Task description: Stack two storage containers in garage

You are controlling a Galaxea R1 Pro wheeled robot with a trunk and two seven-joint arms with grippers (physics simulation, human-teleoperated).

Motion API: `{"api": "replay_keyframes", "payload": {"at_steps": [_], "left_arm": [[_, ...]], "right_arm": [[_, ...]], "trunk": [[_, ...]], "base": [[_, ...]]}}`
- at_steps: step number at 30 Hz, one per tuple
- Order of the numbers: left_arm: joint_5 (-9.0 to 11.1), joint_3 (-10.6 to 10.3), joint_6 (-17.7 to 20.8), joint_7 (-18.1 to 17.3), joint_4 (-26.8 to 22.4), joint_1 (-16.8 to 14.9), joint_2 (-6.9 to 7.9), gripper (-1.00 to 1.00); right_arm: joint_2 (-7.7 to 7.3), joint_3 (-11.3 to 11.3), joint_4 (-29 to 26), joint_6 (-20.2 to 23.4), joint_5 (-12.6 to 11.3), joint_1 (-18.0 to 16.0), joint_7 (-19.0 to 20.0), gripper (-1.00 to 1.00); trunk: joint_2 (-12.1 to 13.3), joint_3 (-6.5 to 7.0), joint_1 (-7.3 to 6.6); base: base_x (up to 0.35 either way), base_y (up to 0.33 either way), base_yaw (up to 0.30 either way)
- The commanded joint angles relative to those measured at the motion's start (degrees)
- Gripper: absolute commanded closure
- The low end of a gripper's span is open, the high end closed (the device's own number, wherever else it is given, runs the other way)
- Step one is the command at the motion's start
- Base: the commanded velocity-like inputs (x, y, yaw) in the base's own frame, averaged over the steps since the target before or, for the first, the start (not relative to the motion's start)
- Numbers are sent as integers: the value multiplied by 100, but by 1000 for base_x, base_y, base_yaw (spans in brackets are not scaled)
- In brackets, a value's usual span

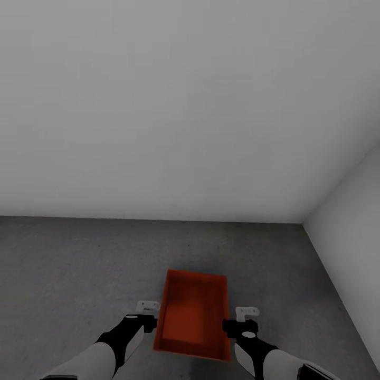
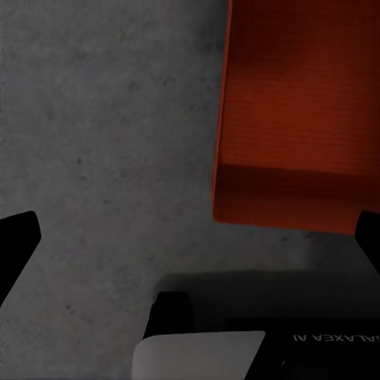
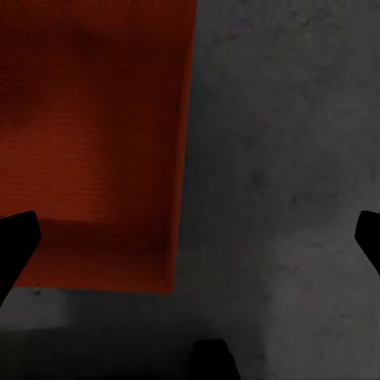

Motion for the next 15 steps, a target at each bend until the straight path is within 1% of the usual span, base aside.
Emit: {"api": "replay_keyframes", "payload": {"at_steps": [1,6,15], "left_arm": [[-39,12,36,12,-12,0,-2,-100],[-39,12,36,12,-12,0,-2,-100],[-31,11,36,12,-12,0,-2,-100]], "right_arm": [[1,48,-3,-11,-53,-1,-23,-100],[1,26,-3,-12,-53,-1,-26,-100],[1,14,-3,-12,-53,-1,-27,-100]], "trunk": [[-3,-4,0],[-3,10,0],[-3,81,0]], "base": [[0,0,0],[0,0,0],[0,0,0]]}}
